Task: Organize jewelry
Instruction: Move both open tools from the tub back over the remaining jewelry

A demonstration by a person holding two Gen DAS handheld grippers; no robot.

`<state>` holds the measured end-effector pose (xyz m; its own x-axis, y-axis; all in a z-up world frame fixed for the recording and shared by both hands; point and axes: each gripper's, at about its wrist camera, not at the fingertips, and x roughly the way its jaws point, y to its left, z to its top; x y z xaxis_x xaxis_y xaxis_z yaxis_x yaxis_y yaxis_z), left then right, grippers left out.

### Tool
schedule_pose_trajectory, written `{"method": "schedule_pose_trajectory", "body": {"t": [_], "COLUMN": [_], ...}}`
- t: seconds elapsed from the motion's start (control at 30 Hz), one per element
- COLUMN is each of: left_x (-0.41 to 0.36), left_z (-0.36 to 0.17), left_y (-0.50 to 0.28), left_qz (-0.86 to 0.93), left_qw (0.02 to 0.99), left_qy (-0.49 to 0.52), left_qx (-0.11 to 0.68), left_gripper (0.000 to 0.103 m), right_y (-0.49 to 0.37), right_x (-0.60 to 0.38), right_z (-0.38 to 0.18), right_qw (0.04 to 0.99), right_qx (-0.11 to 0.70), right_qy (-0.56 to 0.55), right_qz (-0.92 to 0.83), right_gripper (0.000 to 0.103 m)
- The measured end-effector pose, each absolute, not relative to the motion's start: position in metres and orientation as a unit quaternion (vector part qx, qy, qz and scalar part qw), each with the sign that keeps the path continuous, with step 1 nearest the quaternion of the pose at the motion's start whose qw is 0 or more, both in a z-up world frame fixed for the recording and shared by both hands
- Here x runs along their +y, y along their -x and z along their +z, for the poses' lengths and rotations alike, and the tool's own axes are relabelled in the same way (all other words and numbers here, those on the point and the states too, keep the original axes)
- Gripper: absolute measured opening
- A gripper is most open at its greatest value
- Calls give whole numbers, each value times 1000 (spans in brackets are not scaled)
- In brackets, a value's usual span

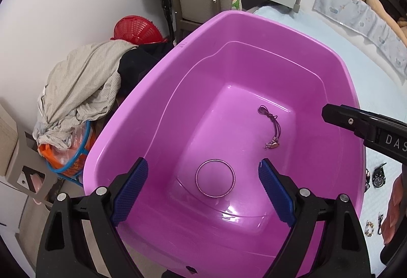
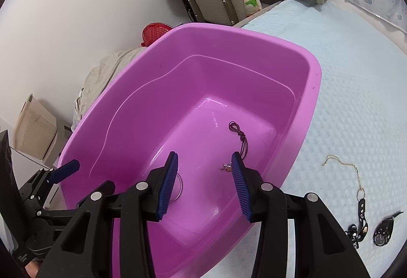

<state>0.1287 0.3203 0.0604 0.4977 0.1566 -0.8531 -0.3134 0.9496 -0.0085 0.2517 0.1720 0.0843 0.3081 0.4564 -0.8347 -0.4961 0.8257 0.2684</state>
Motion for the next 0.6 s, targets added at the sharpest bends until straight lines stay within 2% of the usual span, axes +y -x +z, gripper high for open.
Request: {"method": "schedule_pose_trajectory", "body": {"t": [0.6], "left_x": [303], "left_z": [84], "left_y": [-113], "left_qz": [136], "left_qw": [871], "left_qy": [75], "left_qx": [466], "left_gripper": [87], "right_y": [-236], "right_x": [148], "right_z": [104], "right_qw": [816], "right_qx": [494], "right_qy": [5], "right_qz": [300], "right_gripper": [42]}}
